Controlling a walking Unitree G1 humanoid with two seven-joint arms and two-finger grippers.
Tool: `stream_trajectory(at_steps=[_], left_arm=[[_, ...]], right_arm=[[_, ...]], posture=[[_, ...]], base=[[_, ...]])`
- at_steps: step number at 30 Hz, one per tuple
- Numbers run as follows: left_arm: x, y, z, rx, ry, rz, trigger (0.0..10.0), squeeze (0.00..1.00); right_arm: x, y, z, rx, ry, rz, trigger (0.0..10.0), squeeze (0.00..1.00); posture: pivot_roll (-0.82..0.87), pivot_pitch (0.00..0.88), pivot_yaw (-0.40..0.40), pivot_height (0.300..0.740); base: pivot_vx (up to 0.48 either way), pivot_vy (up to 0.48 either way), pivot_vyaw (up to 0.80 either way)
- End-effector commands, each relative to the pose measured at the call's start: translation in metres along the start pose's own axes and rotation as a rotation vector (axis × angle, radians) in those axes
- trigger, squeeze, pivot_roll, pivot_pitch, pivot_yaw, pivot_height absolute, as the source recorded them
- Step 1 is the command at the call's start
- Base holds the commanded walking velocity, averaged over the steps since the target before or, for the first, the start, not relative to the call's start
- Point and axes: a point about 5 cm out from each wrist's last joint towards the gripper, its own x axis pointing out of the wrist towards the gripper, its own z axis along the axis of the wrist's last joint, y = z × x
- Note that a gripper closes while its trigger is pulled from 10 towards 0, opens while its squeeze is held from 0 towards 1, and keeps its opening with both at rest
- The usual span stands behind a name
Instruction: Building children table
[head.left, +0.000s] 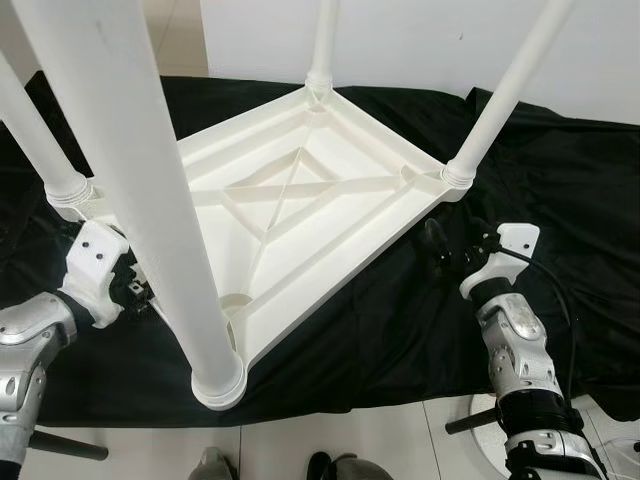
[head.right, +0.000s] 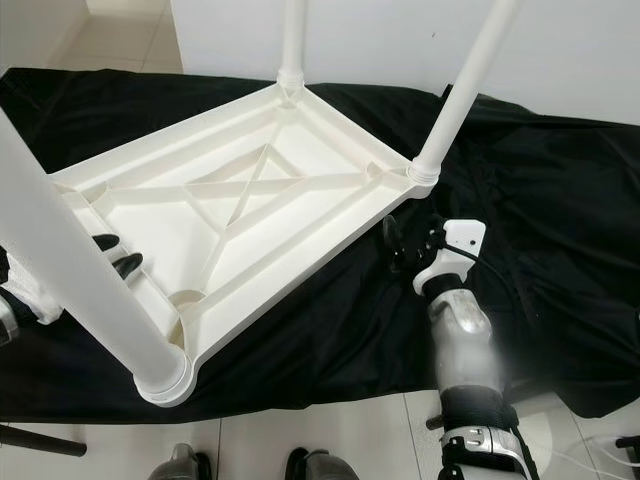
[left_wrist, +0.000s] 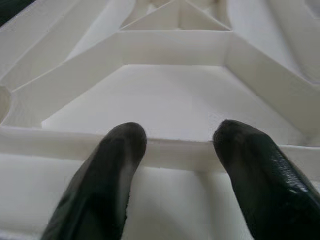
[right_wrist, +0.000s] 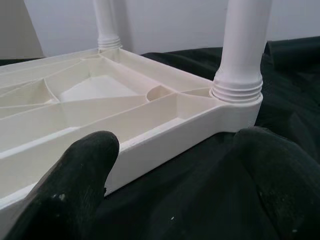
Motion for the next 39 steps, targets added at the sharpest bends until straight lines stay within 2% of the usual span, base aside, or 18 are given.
stream_trajectory(at_steps=[1, 4, 8, 11, 12, 13, 23, 25, 26, 27, 28, 29, 30, 31, 33, 34, 36, 39], left_arm=[[0.005, -0.006, -0.007, -0.029, 0.041, -0.097, 10.0, 1.00], [0.007, -0.005, -0.009, -0.040, 0.059, -0.135, 10.0, 1.00], [0.011, 0.007, -0.008, 0.097, 0.159, -0.264, 10.0, 1.00], [0.011, 0.010, -0.006, 0.117, 0.165, -0.267, 10.0, 1.00], [0.010, 0.013, -0.008, 0.131, 0.192, -0.286, 10.0, 0.05], [0.008, 0.016, -0.008, 0.134, 0.205, -0.298, 10.0, 0.00], [0.008, 0.026, -0.006, 0.120, 0.205, -0.278, 10.0, 0.00], [0.010, 0.024, 0.000, 0.102, 0.149, -0.251, 10.0, 0.00], [0.013, 0.023, 0.010, 0.056, 0.042, -0.206, 10.0, 0.00], [0.013, 0.023, 0.010, 0.056, 0.042, -0.206, 10.0, 0.00], [0.015, 0.022, 0.017, 0.006, -0.048, -0.165, 10.0, 0.00], [0.018, 0.017, 0.023, -0.057, -0.143, -0.127, 10.0, 0.00], [0.018, 0.017, 0.023, -0.057, -0.143, -0.127, 10.0, 0.00], [0.020, 0.011, 0.026, -0.106, -0.210, -0.101, 10.0, 0.00], [0.023, 0.003, 0.027, -0.150, -0.260, -0.090, 10.0, 0.00], [0.023, 0.003, 0.027, -0.150, -0.260, -0.090, 10.0, 0.00], [0.026, -0.019, 0.020, -0.180, -0.277, -0.102, 10.0, 0.00], [0.026, -0.032, 0.014, -0.193, -0.276, -0.104, 10.0, 0.00]], right_arm=[[-0.003, -0.002, -0.002, 0.004, 0.010, -0.006, 10.0, 0.00], [-0.004, 0.000, -0.002, -0.008, 0.013, 0.002, 10.0, 0.00], [-0.005, -0.001, 0.001, -0.027, 0.024, 0.012, 10.0, 0.00], [-0.005, -0.001, 0.002, -0.029, 0.024, 0.013, 10.0, 0.00], [-0.006, -0.002, 0.003, -0.031, 0.027, 0.014, 10.0, 0.00], [-0.006, -0.002, 0.004, -0.038, 0.029, 0.016, 10.0, 0.00], [-0.008, -0.006, 0.008, -0.049, 0.020, 0.000, 10.0, 0.00], [-0.010, -0.007, 0.009, -0.046, 0.016, -0.012, 10.0, 0.00], [-0.013, -0.006, 0.008, -0.036, 0.011, -0.028, 10.0, 0.00], [-0.013, -0.006, 0.008, -0.036, 0.011, -0.028, 10.0, 0.00], [-0.015, -0.005, 0.008, -0.024, 0.009, -0.040, 10.0, 0.00], [-0.016, -0.002, 0.005, -0.009, 0.012, -0.048, 10.0, 0.00], [-0.016, -0.002, 0.005, -0.009, 0.012, -0.048, 10.0, 0.00], [-0.017, 0.002, 0.003, 0.004, 0.014, -0.051, 10.0, 0.00], [-0.017, 0.006, 0.001, 0.016, 0.018, -0.050, 10.0, 0.00], [-0.017, 0.006, 0.001, 0.016, 0.018, -0.050, 10.0, 0.00], [-0.014, 0.018, -0.002, 0.043, 0.026, -0.041, 10.0, 0.00], [-0.008, 0.027, -0.008, 0.061, 0.066, -0.057, 10.0, 0.00]], posture=[[0.04, 0.120, -0.061, 0.740], [0.04, 0.118, -0.062, 0.740], [0.04, 0.111, -0.060, 0.740], [0.04, 0.111, -0.060, 0.740], [0.04, 0.114, -0.061, 0.740], [0.04, 0.114, -0.055, 0.740], [0.02, 0.116, -0.040, 0.740], [0.01, 0.121, -0.025, 0.740], [0.01, 0.125, -0.017, 0.740], [0.01, 0.125, -0.017, 0.740], [0.01, 0.127, -0.017, 0.740], [0.01, 0.129, -0.020, 0.740], [0.01, 0.129, -0.020, 0.740], [0.01, 0.135, -0.024, 0.740], [0.01, 0.135, -0.027, 0.740], [0.01, 0.135, -0.027, 0.740], [0.03, 0.142, -0.045, 0.740], [0.03, 0.147, -0.052, 0.740]], base=[[0.000, 0.000, 0.00], [0.000, 0.000, 0.00], [0.000, 0.000, 0.00], [0.000, 0.000, 0.00], [0.000, 0.000, 0.00], [0.000, 0.000, 0.00], [0.000, 0.000, 0.00], [0.000, 0.000, 0.00], [0.000, 0.000, 0.00], [0.000, 0.000, 0.00], [0.000, 0.000, 0.00], [0.000, 0.000, 0.00], [0.000, 0.000, 0.00], [0.000, 0.000, 0.00], [0.000, 0.000, 0.00], [0.000, 0.000, 0.00], [0.000, 0.000, 0.00], [0.000, 0.000, 0.00]])
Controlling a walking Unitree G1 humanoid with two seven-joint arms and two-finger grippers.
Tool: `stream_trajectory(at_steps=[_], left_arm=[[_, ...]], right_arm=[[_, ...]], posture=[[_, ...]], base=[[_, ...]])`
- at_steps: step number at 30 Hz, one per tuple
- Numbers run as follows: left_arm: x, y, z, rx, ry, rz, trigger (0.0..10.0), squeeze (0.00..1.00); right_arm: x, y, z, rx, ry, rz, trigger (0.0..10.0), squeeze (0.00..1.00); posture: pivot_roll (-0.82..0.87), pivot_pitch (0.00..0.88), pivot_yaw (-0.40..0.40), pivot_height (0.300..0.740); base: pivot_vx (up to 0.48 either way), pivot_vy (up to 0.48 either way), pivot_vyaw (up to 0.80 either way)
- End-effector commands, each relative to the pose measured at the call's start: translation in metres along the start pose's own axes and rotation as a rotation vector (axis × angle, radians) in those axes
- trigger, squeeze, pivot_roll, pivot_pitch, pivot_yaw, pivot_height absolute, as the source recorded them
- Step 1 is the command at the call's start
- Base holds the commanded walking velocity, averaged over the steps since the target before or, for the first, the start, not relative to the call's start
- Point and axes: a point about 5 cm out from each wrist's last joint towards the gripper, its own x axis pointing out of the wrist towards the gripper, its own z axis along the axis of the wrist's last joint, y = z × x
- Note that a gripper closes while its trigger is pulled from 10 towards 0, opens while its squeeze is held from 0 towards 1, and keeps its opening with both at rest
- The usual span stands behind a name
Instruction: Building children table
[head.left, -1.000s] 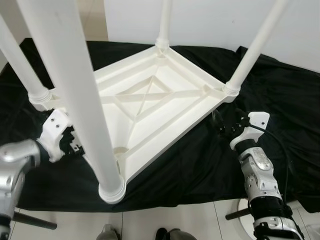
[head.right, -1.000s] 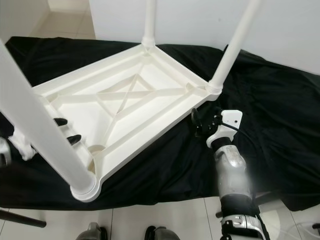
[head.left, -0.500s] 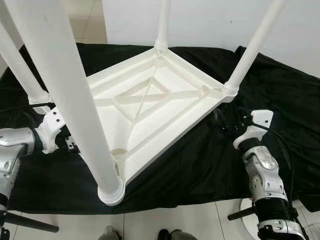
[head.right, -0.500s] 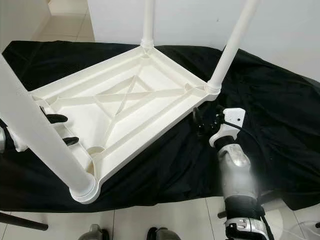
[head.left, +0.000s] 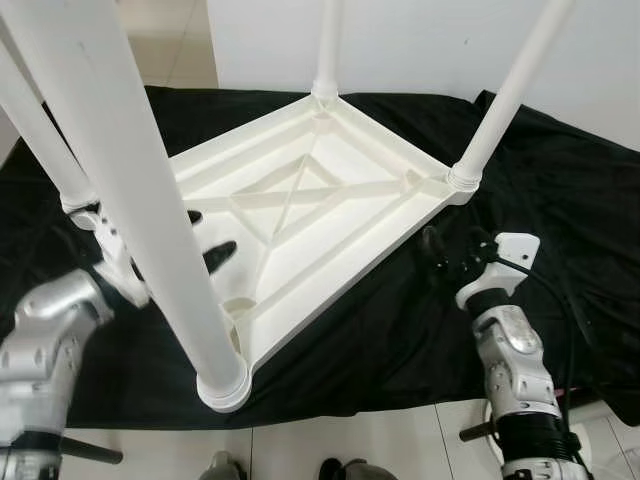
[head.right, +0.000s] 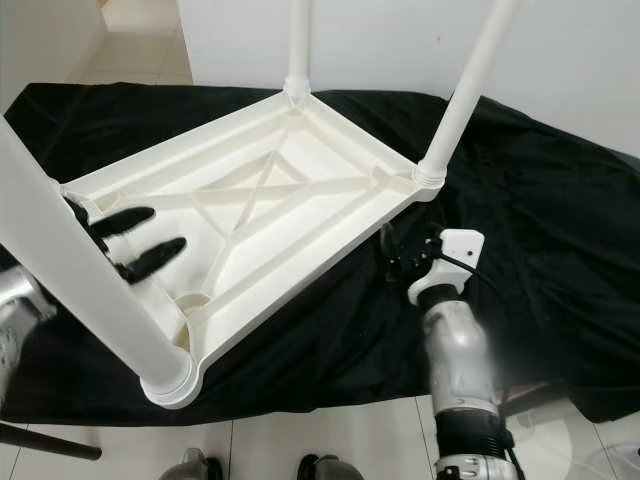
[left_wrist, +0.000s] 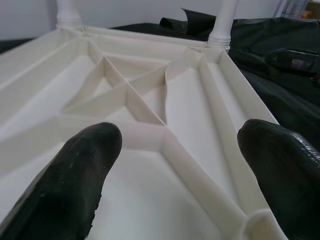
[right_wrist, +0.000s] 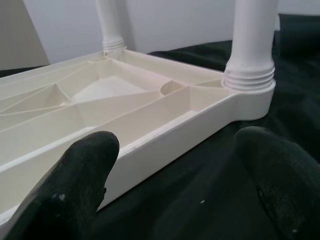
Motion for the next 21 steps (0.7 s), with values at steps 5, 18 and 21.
stream_trajectory(at_steps=[5, 18, 21], left_arm=[[0.000, -0.006, -0.001, -0.016, -0.027, 0.034, 10.0, 0.00], [0.016, -0.060, 0.008, -0.115, -0.118, 0.060, 10.0, 0.00], [0.019, -0.066, 0.009, -0.131, -0.133, 0.062, 10.0, 0.00]], right_arm=[[0.013, 0.013, -0.017, -0.043, 0.108, -0.045, 10.0, 0.00], [0.050, 0.043, -0.036, 0.009, 0.253, -0.029, 10.0, 0.00], [0.054, 0.047, -0.040, 0.041, 0.279, 0.010, 10.0, 0.00]], posture=[[0.04, 0.148, -0.056, 0.740], [0.10, 0.150, -0.106, 0.740], [0.11, 0.143, -0.110, 0.740]], base=[[0.000, 0.000, 0.00], [0.000, 0.000, 0.00], [0.000, 0.000, 0.00]])
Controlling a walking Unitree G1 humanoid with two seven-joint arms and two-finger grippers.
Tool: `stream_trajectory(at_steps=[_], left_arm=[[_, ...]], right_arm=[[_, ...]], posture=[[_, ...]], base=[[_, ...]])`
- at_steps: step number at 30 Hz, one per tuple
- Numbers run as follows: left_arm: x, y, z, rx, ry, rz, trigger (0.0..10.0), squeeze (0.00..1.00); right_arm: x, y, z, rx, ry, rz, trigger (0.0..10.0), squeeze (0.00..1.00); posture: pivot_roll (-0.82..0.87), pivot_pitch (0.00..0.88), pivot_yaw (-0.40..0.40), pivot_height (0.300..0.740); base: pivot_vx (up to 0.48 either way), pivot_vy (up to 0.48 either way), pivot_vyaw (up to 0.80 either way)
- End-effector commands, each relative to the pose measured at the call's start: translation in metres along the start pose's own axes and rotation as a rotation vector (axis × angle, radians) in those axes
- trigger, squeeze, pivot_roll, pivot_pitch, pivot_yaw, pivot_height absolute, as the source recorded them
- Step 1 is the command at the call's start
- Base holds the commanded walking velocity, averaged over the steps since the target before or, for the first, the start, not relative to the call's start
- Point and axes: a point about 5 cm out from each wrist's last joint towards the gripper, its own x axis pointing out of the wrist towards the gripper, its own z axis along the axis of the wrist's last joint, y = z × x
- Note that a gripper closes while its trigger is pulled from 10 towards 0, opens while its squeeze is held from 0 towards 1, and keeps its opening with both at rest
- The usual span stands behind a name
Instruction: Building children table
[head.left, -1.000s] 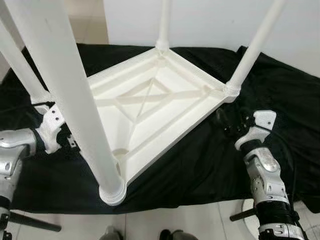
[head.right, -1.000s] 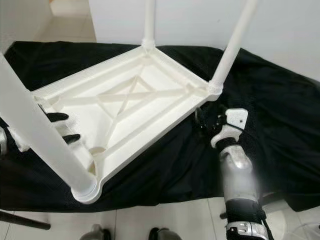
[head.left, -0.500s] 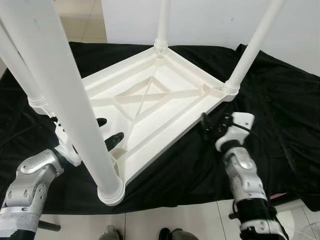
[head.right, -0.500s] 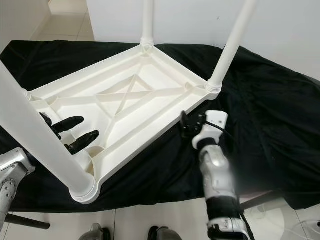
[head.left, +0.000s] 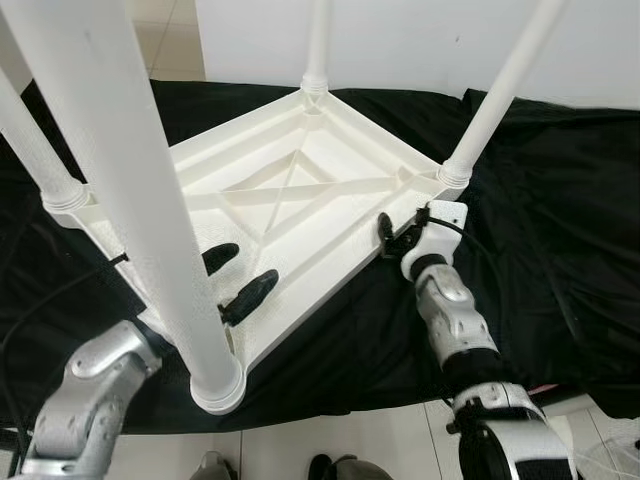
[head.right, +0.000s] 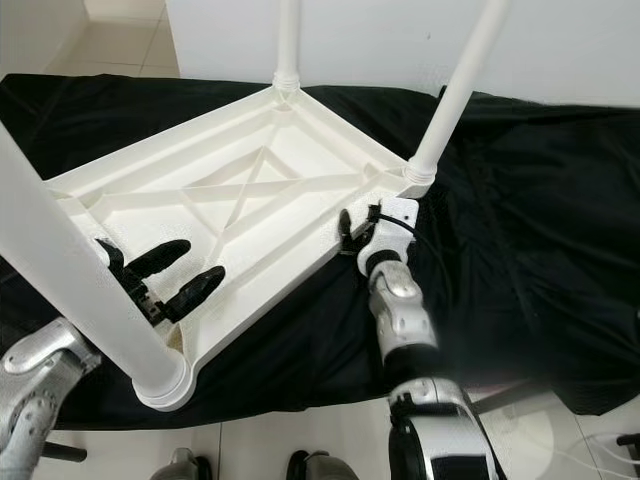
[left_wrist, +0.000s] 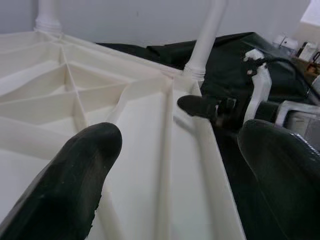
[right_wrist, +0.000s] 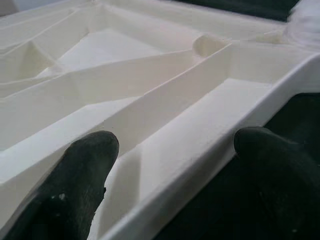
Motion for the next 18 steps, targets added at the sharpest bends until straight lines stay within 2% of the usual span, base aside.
stream_trajectory(at_steps=[1, 3, 4, 6, 7, 8, 14, 18], left_arm=[[0.000, -0.004, -0.002, -0.014, 0.008, -0.002, 10.0, 0.00], [0.005, -0.014, -0.002, -0.028, 0.000, -0.024, 10.0, 0.00], [0.005, -0.014, -0.002, -0.028, 0.000, -0.024, 10.0, 0.00], [0.010, -0.024, 0.002, -0.055, -0.020, -0.035, 10.0, 0.00], [0.010, -0.024, 0.002, -0.055, -0.020, -0.035, 10.0, 0.00], [0.012, -0.028, 0.003, -0.064, -0.023, -0.040, 10.0, 0.00], [0.013, -0.038, 0.005, -0.081, -0.013, -0.063, 10.0, 0.00], [0.016, -0.041, 0.006, -0.083, -0.016, -0.065, 10.0, 0.00]], right_arm=[[-0.004, -0.002, -0.018, 0.013, 0.082, 0.014, 10.0, 0.00], [0.003, 0.008, -0.018, 0.105, 0.095, 0.081, 10.0, 0.00], [0.003, 0.008, -0.018, 0.105, 0.095, 0.081, 10.0, 0.00], [0.010, 0.017, -0.012, 0.218, 0.082, 0.139, 10.0, 0.00], [0.010, 0.017, -0.012, 0.218, 0.082, 0.139, 10.0, 0.00], [0.014, 0.020, -0.009, 0.278, 0.082, 0.149, 10.0, 0.00], [0.025, 0.031, 0.004, 0.317, 0.074, 0.182, 10.0, 0.00], [0.030, 0.038, 0.011, 0.289, 0.066, 0.194, 10.0, 0.00]], posture=[[0.11, 0.143, -0.110, 0.740], [0.11, 0.143, -0.109, 0.740], [0.11, 0.143, -0.109, 0.740], [0.12, 0.143, -0.108, 0.740], [0.12, 0.143, -0.108, 0.740], [0.12, 0.140, -0.104, 0.740], [0.11, 0.133, -0.092, 0.740], [0.12, 0.135, -0.093, 0.740]], base=[[0.000, 0.000, 0.00], [0.000, 0.000, 0.00], [0.000, 0.000, 0.00], [0.000, 0.000, 0.00], [0.000, 0.000, 0.00], [0.000, 0.000, 0.00], [0.000, 0.000, 0.00], [0.000, 0.000, 0.00]])
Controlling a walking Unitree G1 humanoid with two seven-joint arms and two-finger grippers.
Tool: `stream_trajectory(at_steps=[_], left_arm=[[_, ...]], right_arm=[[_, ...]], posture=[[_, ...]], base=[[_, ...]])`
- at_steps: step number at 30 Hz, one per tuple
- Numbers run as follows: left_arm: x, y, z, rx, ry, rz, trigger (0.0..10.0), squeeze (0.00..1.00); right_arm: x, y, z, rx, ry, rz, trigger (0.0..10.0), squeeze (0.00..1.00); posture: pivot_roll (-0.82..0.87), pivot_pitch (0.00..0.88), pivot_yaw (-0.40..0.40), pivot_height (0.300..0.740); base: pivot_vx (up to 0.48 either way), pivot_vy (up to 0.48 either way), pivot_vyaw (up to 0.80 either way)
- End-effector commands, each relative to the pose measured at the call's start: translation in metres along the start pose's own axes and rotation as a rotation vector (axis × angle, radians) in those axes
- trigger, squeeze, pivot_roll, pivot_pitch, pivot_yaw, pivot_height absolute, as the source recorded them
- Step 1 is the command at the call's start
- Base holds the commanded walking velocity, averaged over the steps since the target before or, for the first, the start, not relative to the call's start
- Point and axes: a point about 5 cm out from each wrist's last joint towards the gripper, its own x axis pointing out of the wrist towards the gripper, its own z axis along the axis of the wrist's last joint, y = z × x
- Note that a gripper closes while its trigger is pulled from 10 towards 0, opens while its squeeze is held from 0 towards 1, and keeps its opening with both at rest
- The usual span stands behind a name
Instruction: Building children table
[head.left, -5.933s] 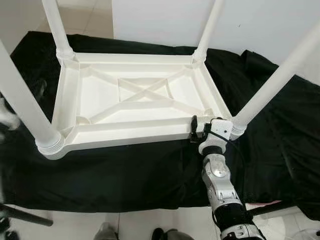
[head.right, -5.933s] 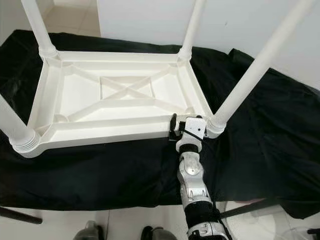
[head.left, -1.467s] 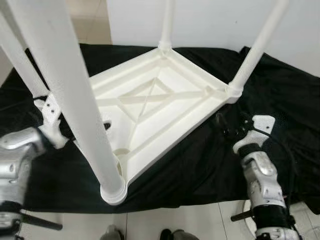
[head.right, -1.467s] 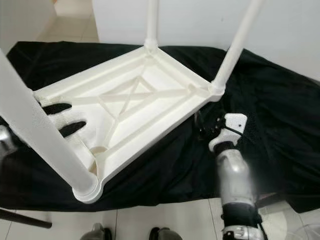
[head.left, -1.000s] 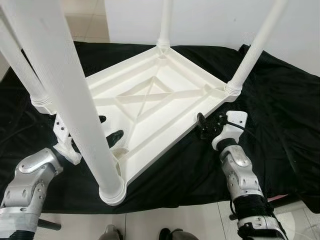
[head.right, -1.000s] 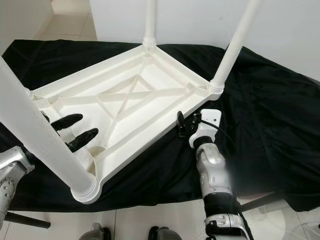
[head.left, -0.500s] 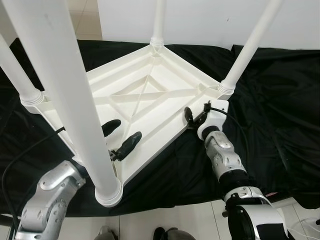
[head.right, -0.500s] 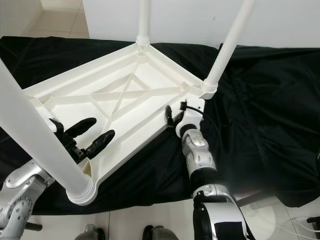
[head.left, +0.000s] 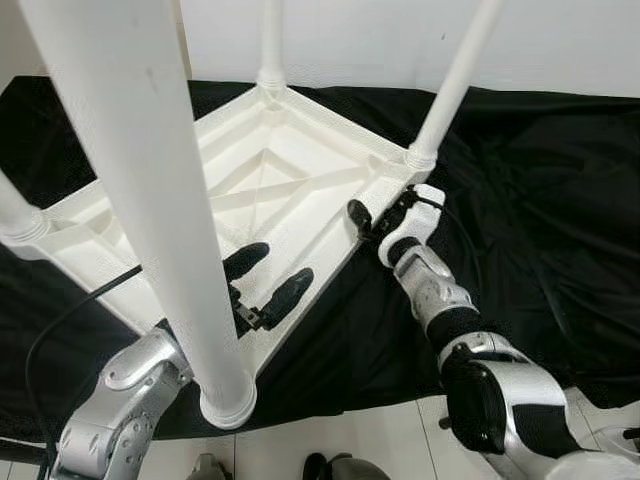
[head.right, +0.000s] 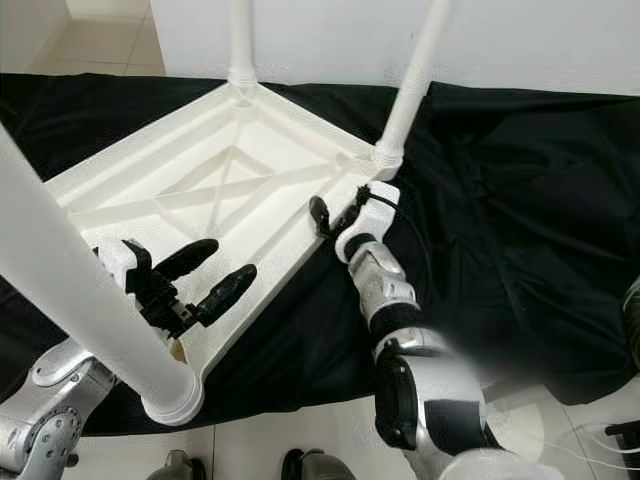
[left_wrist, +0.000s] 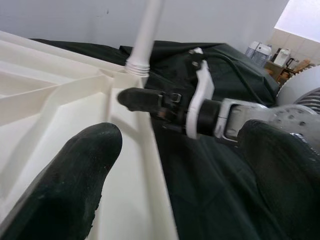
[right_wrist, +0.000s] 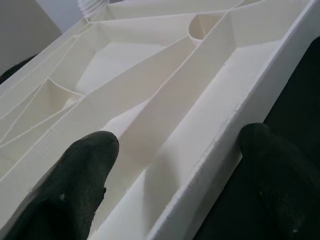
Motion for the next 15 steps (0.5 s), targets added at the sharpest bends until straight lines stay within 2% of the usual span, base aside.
stream_trajectory(at_steps=[1, 5, 7, 10, 12, 13, 15], left_arm=[[0.002, -0.007, -0.001, -0.019, 0.006, -0.022, 10.0, 0.00], [0.005, -0.006, -0.004, 0.001, 0.019, -0.007, 10.0, 0.00], [0.001, 0.001, -0.007, 0.031, 0.054, 0.015, 10.0, 0.00], [-0.003, 0.007, -0.006, 0.055, 0.072, 0.023, 10.0, 0.00], [-0.013, 0.026, 0.002, 0.133, 0.123, 0.033, 10.0, 0.00], [-0.013, 0.026, 0.002, 0.133, 0.123, 0.033, 10.0, 0.00], [-0.020, 0.039, 0.008, 0.181, 0.158, 0.024, 10.0, 0.00]], right_arm=[[0.004, 0.011, -0.001, -0.018, 0.002, 0.040, 10.0, 0.00], [0.004, 0.005, 0.012, -0.074, -0.055, 0.006, 10.0, 0.00], [0.001, -0.005, 0.017, -0.124, -0.098, -0.019, 10.0, 0.00], [-0.002, -0.010, 0.018, -0.147, -0.112, -0.024, 10.0, 0.00], [-0.015, -0.030, 0.021, -0.192, -0.162, -0.037, 10.0, 0.00], [-0.015, -0.030, 0.021, -0.192, -0.162, -0.037, 10.0, 0.00], [-0.025, -0.044, 0.026, -0.208, -0.209, -0.049, 10.0, 0.00]], posture=[[0.12, 0.135, -0.093, 0.740], [0.12, 0.140, -0.101, 0.740], [0.12, 0.145, -0.106, 0.740], [0.12, 0.148, -0.109, 0.740], [0.11, 0.158, -0.106, 0.740], [0.11, 0.158, -0.106, 0.740], [0.09, 0.159, -0.095, 0.740]], base=[[0.000, 0.000, 0.00], [0.000, 0.000, 0.00], [0.000, 0.000, 0.00], [0.000, 0.000, 0.00], [0.000, 0.000, 0.00], [0.000, 0.000, 0.00], [0.000, 0.000, 0.00]])
